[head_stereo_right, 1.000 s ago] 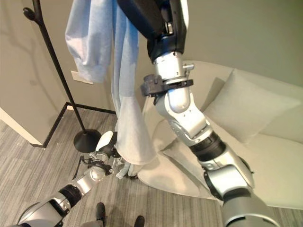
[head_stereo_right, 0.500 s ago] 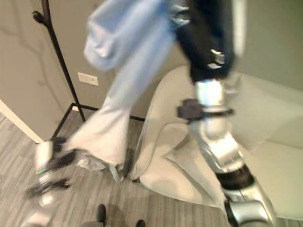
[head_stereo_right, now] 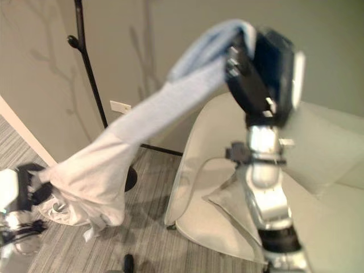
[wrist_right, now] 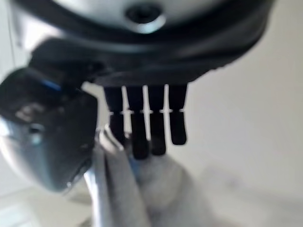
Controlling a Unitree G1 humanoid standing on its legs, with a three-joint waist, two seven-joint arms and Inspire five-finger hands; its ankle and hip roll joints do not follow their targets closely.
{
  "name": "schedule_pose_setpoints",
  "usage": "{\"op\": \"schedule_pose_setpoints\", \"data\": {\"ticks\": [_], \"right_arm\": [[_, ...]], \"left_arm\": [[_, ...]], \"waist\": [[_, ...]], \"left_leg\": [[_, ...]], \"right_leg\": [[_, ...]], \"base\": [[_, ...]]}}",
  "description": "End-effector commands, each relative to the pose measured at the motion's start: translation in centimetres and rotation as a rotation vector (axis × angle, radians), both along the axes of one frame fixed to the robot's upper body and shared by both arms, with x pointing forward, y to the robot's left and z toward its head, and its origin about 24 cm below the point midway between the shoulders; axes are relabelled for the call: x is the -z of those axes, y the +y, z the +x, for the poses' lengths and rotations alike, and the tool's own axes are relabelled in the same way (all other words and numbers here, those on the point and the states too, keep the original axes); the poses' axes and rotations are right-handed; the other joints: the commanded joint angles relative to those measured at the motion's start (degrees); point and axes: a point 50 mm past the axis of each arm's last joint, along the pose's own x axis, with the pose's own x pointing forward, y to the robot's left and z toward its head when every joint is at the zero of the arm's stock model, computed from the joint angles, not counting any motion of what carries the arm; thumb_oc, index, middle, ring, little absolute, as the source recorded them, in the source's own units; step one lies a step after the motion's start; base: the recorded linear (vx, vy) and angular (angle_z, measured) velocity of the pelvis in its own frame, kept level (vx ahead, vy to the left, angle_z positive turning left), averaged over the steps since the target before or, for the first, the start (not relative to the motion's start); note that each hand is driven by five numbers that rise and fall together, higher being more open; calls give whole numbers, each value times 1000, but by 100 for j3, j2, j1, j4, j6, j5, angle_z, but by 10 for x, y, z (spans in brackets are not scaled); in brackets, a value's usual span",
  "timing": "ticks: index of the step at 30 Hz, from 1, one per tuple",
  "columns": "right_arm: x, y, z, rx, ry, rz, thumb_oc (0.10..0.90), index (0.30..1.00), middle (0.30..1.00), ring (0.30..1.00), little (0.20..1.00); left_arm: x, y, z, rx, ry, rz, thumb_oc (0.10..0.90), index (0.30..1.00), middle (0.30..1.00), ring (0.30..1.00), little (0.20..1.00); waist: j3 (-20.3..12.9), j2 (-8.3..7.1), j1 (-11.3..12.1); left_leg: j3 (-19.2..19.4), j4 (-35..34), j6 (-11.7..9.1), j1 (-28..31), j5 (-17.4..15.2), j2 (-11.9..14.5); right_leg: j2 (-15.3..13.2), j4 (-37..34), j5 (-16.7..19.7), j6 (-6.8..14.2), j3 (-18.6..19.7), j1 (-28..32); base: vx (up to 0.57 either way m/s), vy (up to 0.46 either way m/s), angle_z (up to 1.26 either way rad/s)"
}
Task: Hang the clothes on the sofa on the clothes rack.
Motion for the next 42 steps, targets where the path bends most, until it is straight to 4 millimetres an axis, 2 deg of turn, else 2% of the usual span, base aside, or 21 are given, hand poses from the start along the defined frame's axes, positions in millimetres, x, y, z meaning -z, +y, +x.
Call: {"op": "schedule_pose_setpoints", "data": {"ticks": [1, 12, 13, 21, 22, 23, 24, 27, 28, 29, 35, 36, 37, 42], "right_arm": [[-43, -5, -4, 85, -198, -120, 400, 300, 300, 300, 300], [-43, -5, -4, 85, -198, -120, 400, 300, 300, 300, 300], [31, -5, -6, 230, 112, -307, 400, 300, 300, 300, 300], [33, -4, -5, 237, 123, -342, 400, 300, 300, 300, 300], [50, -4, 3, 251, 213, -424, 400, 300, 300, 300, 300], [57, -6, 9, 276, 256, -479, 400, 300, 300, 300, 300], [53, -9, 12, 306, 242, -476, 400, 300, 300, 300, 300], [47, -15, 14, 343, 225, -494, 400, 300, 300, 300, 300], [42, -18, 16, 370, 209, -501, 400, 300, 300, 300, 300], [33, -22, 17, 408, 178, -504, 400, 300, 300, 300, 300], [33, -23, 18, 413, 176, -501, 400, 300, 300, 300, 300], [17, -25, 21, 461, 115, -509, 400, 300, 300, 300, 300], [-5, -42, 28, 594, 46, -494, 400, 300, 300, 300, 300], [-6, -44, 27, 602, 45, -490, 400, 300, 300, 300, 300]], "left_arm": [[-61, 12, 17, -44, -318, 174, 400, 300, 300, 300, 300], [-61, 12, 17, -44, -318, 174, 400, 300, 300, 300, 300], [-123, -11, 35, 14, -603, 367, 400, 300, 300, 300, 300], [-127, -12, 36, 16, -613, 381, 400, 300, 300, 300, 300], [-144, -20, 48, 67, -584, 503, 400, 300, 300, 300, 300], [-165, -28, 59, 122, -524, 664, 400, 300, 300, 300, 300], [-175, -35, 68, 145, -515, 714, 400, 300, 300, 300, 300], [-182, -42, 74, 176, -509, 758, 400, 300, 300, 300, 300], [-187, -47, 76, 191, -511, 788, 400, 300, 300, 300, 300], [-191, -51, 78, 198, -504, 833, 400, 300, 300, 300, 300], [-193, -53, 79, 199, -508, 835, 400, 300, 300, 300, 300], [-195, -55, 81, 201, -506, 852, 400, 300, 300, 300, 300], [-202, -55, 90, 153, -515, 872, 400, 300, 300, 300, 300], [-204, -57, 93, 159, -522, 874, 400, 300, 300, 300, 300]], "waist": [[-547, 306, 11], [-548, 306, 11], [-608, 414, -219], [-609, 419, -225], [-651, 497, -269], [-632, 565, -278], [-572, 514, -251], [-514, 543, -247], [-471, 569, -269], [-391, 601, -311], [-359, 563, -273], [-240, 652, -352], [-125, 616, -427], [-117, 599, -378]], "left_leg": [[-318, 16, -334, 472, -915, 302], [-318, 16, -334, 471, -915, 302], [-237, 16, -311, 587, -1001, 289], [-222, 16, -299, 609, -1023, 276], [-200, 16, -244, 739, -1150, 224], [-188, 28, -164, 806, -1180, 125], [-207, 35, -83, 821, -1171, 24], [-223, 53, -4, 862, -1196, -45], [-235, 58, 47, 894, -1222, -88], [-260, 97, 144, 977, -1279, -141], [-242, 116, 167, 971, -1289, -184], [-298, 269, 339, 1120, -1456, -221], [-434, 241, 335, 1406, -1633, -285], [-427, 229, 334, 1398, -1619, -285]], "right_leg": [[-142, 30, 116, 250, -30, -245], [-142, 30, 116, 250, -30, -246], [-196, 33, 97, 295, -3, -187], [-213, 34, 102, 308, 11, -175], [-262, 62, 72, 370, 60, -104], [-376, 173, 83, 443, 61, -72], [-488, 373, 72, 487, 76, -130], [-595, 777, -21, 516, 55, -256], [-666, 1068, -72, 533, 60, -355], [-797, 1657, 33, 558, 91, -543], [-861, 1833, -44, 578, 145, -635], [-990, 2782, 143, 563, 151, -837], [-991, 2854, 30, 547, 218, -1484], [-988, 2844, 41, 543, 223, -1496]], "base": [[1, 0, -6], [5, 5, 0], [55, 57, 16], [17, 33, -4], [79, 285, -1], [59, 381, -9], [-8, 297, -9], [-18, 129, -6], [-10, 232, 1], [-14, 183, 2], [5, 46, 4], [210, 187, 4], [207, 186, 17], [83, -29, 30]]}}
